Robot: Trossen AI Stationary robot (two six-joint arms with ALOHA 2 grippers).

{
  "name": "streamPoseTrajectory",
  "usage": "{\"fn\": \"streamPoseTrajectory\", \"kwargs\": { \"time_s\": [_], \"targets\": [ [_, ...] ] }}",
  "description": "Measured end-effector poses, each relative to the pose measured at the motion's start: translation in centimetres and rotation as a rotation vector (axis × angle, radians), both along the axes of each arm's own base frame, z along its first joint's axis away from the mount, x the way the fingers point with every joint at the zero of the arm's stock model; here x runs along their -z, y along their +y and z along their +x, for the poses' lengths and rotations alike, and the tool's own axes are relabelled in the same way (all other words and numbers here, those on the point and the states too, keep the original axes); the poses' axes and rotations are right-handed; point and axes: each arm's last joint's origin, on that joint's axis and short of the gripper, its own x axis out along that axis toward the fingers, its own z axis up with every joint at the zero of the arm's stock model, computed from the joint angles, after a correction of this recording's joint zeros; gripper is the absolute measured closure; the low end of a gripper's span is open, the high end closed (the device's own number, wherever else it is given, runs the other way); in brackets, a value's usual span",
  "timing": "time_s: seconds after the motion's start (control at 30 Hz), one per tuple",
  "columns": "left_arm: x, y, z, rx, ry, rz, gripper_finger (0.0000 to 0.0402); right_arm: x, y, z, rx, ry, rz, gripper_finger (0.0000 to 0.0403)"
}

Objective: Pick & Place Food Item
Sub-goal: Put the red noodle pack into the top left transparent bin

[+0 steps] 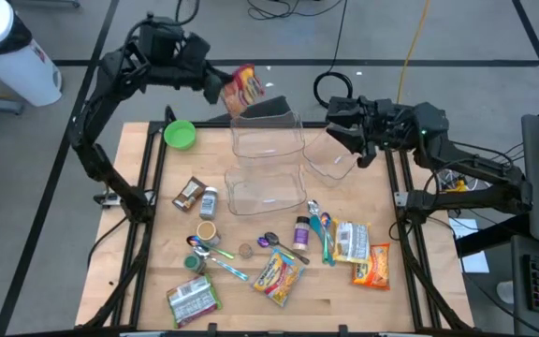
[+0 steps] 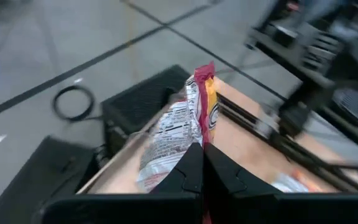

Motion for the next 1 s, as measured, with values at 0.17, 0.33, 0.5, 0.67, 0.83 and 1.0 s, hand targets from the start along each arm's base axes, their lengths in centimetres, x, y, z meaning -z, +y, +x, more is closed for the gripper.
{"fn": "streamPoseTrajectory", "kwargs": {
  "time_s": [0.17,0.33,0.5,0.67,0.83,1.0],
  "targets": [
    [0.6,0.8,-0.1,-0.153,-0.005,-0.069,0.0401,0.3,-0.5,-0.2,0.214,0.049,-0.100,0.0220],
    [2.0,1.3,1.0,-0.261,0.004,-0.114,0.0401,0.0,-0.3,-1.0,0.294,0.087,-0.256,0.0220],
    [4.6,1.8,2.9,-0.360,0.016,-0.170,0.0401,-0.2,0.0,-2.8,0.424,0.130,-0.271,0.0220],
    [7.0,1.7,4.8,-0.435,-0.003,-0.204,0.0401,0.1,0.2,-4.4,0.552,0.223,-0.282,0.0220],
    [9.3,1.2,6.5,-0.532,-0.018,-0.221,0.0401,1.1,0.5,-5.0,0.533,0.340,-0.275,0.0223],
    [11.3,0.7,7.6,-0.605,-0.039,-0.225,0.0401,1.8,0.5,-5.2,0.513,0.396,-0.204,0.0230]
  ]
}}
